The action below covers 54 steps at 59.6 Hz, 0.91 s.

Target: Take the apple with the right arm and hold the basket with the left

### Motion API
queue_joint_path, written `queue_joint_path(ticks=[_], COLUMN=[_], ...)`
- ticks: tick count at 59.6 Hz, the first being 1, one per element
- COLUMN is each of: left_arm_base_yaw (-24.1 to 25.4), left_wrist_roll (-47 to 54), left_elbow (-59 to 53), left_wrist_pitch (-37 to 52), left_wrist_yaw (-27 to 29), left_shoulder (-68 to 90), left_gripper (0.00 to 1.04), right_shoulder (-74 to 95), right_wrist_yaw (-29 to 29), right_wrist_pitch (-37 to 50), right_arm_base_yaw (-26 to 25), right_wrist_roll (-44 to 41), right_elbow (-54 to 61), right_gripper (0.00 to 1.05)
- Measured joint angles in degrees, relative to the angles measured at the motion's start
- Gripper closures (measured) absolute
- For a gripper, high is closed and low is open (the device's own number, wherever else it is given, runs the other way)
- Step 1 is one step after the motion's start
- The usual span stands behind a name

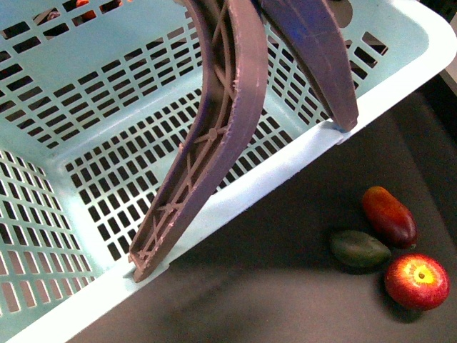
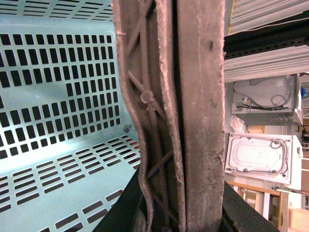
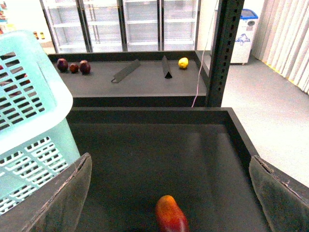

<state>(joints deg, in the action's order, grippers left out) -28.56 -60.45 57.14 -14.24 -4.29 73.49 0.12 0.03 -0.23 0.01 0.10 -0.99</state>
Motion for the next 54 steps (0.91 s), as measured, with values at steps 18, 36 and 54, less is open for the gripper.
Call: queue_joint_path(ticks=[18, 36, 54], left_arm_base_yaw=[0.02, 0.02, 0.02], left_wrist_roll=[0.48, 0.59, 0.59], left_elbow=[0.00, 0.00, 0.00], left_wrist_pitch=[0.00, 0.00, 0.00], left_wrist_yaw=[-0.02, 0.02, -0.11], left_shoulder=[0.00, 0.00, 0.00], left_gripper=[0.86, 0.86, 0.86], right_shoulder=[29.99, 83.10, 112.48], right_wrist_yaw=[-3.65, -5.62, -5.05], right_wrist_pitch=[-1.64, 30.08, 32.26], right_arm_base_yaw=[-8.81, -13.60, -11.78], right_wrist_roll=[-6.54, -16.33, -21.35], right_elbow=[-8.52, -20.92, -28.85], right_gripper=[0.09, 0.09, 0.09])
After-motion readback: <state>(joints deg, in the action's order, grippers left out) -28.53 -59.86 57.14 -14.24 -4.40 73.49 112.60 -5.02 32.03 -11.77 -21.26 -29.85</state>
